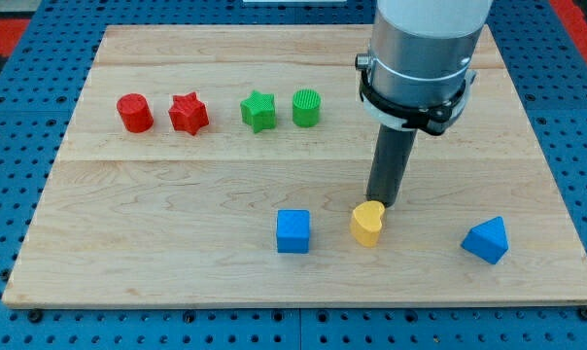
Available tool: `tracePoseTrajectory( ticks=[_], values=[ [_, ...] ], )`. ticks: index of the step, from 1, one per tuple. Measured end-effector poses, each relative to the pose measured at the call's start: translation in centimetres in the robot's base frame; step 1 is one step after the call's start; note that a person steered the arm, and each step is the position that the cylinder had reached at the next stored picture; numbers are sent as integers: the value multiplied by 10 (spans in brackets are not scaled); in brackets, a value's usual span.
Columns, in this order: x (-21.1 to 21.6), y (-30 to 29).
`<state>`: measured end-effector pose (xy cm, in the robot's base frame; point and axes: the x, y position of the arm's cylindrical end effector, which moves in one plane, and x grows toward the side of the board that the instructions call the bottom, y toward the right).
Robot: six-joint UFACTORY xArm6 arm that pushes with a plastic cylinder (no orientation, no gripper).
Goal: Move the blue triangle to the right of the yellow heart
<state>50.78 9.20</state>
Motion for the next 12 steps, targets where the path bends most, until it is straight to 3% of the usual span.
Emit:
tracePoseTrajectory(
  ticks=[3,4,6,7,9,12],
  values=[
    [0,-1],
    [-26,4],
    [-33,147],
    [4,171],
    [72,147],
    [69,103]
  ],
)
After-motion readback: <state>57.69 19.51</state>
